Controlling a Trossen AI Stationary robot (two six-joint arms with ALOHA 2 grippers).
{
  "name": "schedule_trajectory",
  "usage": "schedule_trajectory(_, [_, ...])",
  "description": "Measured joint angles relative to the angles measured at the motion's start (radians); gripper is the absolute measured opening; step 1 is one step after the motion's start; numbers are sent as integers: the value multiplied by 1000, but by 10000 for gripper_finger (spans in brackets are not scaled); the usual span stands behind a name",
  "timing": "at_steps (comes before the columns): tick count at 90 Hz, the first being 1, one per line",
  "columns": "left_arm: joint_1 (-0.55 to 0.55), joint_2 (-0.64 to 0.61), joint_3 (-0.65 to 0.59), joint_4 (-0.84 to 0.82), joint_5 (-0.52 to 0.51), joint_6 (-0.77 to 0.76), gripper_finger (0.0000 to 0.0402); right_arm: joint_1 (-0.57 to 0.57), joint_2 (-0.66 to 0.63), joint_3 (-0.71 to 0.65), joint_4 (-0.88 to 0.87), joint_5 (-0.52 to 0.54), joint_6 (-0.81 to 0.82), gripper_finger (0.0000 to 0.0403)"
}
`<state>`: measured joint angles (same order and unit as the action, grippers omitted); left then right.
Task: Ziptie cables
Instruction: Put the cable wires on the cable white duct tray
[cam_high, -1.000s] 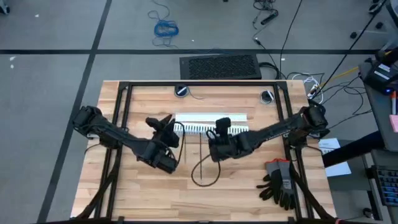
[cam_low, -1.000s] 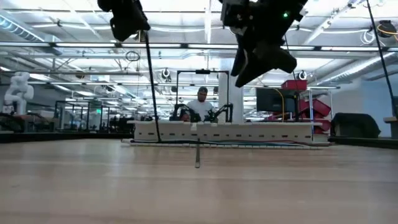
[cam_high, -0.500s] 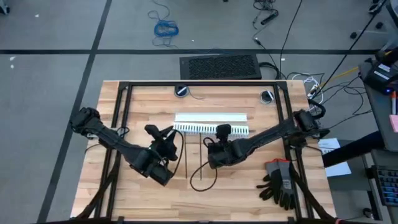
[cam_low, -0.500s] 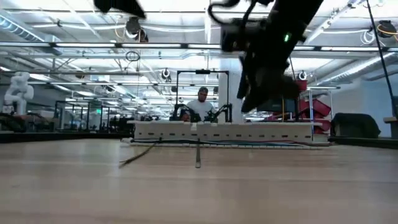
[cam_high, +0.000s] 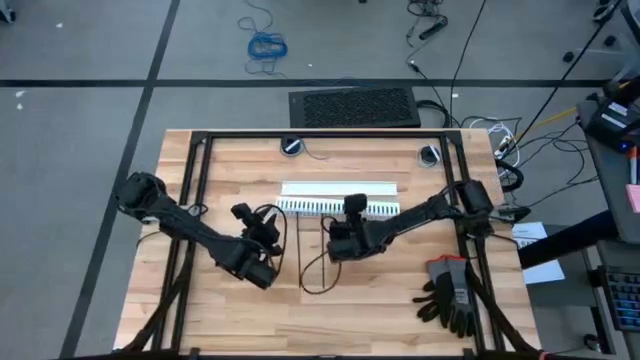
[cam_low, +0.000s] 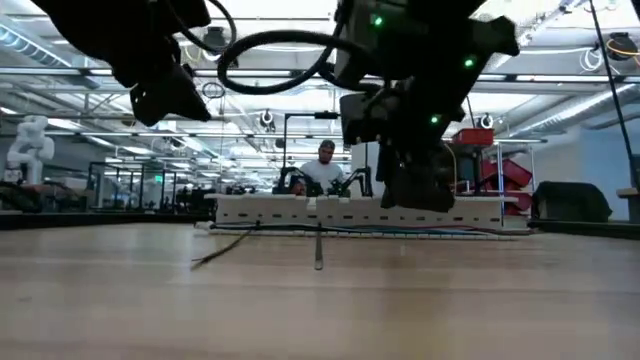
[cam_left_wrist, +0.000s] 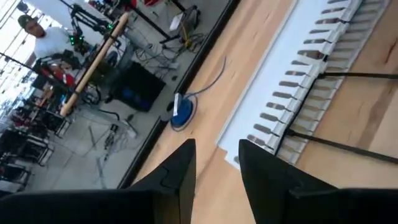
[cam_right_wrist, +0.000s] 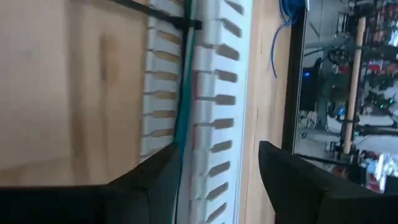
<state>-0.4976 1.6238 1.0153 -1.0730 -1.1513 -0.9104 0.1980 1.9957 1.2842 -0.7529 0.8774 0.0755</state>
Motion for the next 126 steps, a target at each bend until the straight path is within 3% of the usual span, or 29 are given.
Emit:
schedule_trajectory(14, [0,0,0,-1,0,0,121,-71,0,0,33,-113,-21,197])
schedule_trajectory(33, [0,0,0,-5,0,0,121,-135,-1,0,70,-173,-86,159])
schedule_trajectory(66, [1,0,0,-9,0,1,121,-174,-21,2,67,-322,-197,8])
schedule_trajectory(105, [1,0,1,-8,3,2,121,-276,-174,0,7,-903,-249,1])
schedule_trajectory(126, [1,0,1,0,4,-11,121,-321,-148,0,-38,-1009,-276,1])
